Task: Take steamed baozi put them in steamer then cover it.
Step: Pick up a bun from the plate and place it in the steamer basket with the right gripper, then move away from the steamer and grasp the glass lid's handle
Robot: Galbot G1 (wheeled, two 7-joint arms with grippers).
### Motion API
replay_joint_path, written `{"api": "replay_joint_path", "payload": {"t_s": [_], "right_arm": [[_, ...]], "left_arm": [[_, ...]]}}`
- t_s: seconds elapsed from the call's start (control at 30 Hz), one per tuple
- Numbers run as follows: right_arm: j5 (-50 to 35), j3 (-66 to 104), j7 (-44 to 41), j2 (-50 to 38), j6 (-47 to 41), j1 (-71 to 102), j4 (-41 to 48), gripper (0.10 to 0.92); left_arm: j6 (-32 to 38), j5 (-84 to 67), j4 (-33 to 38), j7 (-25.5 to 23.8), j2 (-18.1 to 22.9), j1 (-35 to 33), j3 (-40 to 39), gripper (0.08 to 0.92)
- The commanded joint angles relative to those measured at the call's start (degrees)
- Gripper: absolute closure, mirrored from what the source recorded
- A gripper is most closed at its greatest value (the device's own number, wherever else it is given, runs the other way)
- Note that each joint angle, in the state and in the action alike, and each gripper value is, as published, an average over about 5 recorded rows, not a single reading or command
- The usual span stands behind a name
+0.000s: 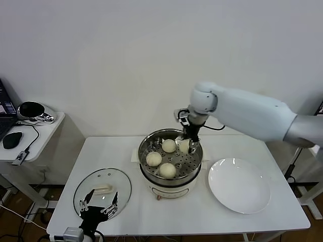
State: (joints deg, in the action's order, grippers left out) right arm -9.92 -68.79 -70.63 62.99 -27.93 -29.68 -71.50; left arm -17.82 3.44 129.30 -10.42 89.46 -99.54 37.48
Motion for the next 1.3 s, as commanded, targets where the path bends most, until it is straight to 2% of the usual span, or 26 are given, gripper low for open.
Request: {"api": "replay_joint_path", "payload": {"t_s": [0.03,0.43,0.7,0.9,1.03,1.17,1.3], "right_arm": [[1.97,-0.84,2.06,3.70,-1.30,4.22,3.37,0.440],[3.48,2.17,4.42,2.48,-1.07,8.15,4.61,0.424],[2.20,5.38,4.88,-1.71,-0.89,7.64,2.18,0.230],[-1.77,15.21,3.50,-10.73,-0.28,6.11,-3.60,0.203],[-5.76,26.84,9.15,-16.32,0.10,10.74,-7.89,0.203],[-12.21,35.34,20.43,-23.33,3.33,17.38,-12.85,0.203],[-16.70,49.21,29.80,-29.83,5.67,31.81,-18.75,0.203]], "left_arm": [[0.10,-0.01,-0.52,0.06,0.22,-0.06,-0.26,0.177],[0.10,0.15,-1.22,0.00,0.53,0.25,-0.43,0.177],[0.12,0.22,-1.96,0.01,0.58,0.36,-0.35,0.177],[-0.02,-0.15,-2.49,-0.23,0.66,0.66,-0.28,0.177],[-0.26,-2.38,-2.60,0.21,0.50,0.87,-0.24,0.177],[-1.00,-5.38,-2.26,0.91,0.41,1.05,-0.03,0.177],[-1.82,-5.55,-1.72,-0.42,0.06,0.73,-0.31,0.177]]}}
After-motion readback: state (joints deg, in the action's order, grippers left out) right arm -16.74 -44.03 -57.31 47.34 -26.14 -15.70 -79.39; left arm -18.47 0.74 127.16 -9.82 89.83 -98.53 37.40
